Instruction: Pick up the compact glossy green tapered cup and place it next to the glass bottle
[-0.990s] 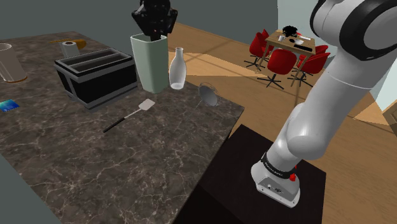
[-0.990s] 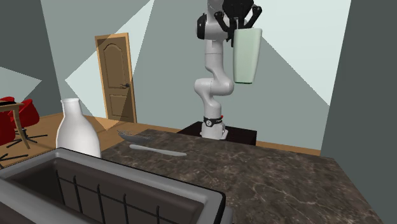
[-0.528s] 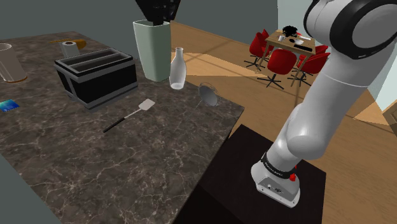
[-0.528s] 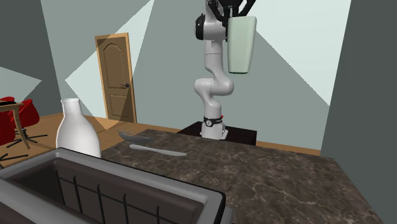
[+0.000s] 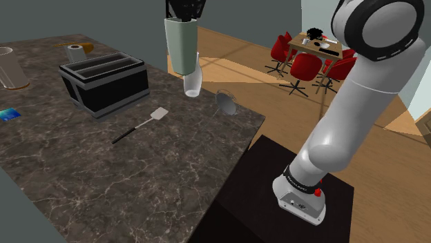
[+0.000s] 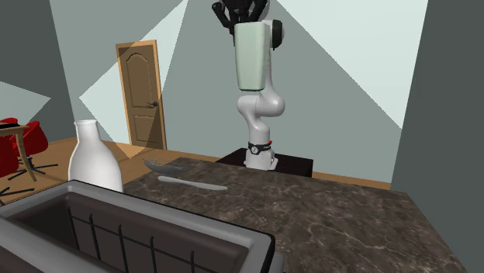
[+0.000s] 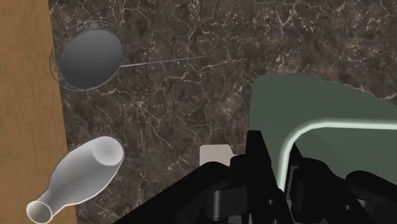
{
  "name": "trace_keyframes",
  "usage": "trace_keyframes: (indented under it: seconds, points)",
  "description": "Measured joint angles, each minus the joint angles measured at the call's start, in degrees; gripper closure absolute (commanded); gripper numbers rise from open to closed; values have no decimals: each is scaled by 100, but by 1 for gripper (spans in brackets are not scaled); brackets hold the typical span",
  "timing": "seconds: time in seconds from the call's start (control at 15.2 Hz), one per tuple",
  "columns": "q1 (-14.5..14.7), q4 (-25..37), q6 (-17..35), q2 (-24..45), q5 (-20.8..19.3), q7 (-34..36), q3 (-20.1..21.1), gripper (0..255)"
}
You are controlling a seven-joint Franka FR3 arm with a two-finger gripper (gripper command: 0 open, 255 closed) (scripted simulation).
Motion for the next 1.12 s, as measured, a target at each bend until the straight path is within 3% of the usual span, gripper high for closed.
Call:
trace_keyframes:
  seconds: [0.66,0.92,0.99,1.06,1.12]
  points:
    - [-629,1231,-377,869,-308,-1266,-510,255]
    - [-862,2224,-692,1546,-469,-1776,-680,255]
    - [-881,2678,-863,1820,-527,-1888,-715,255]
    - [-846,3580,-1212,2348,-634,-2035,-773,255]
    - [-918,3517,-1218,2352,-624,-2089,-785,255]
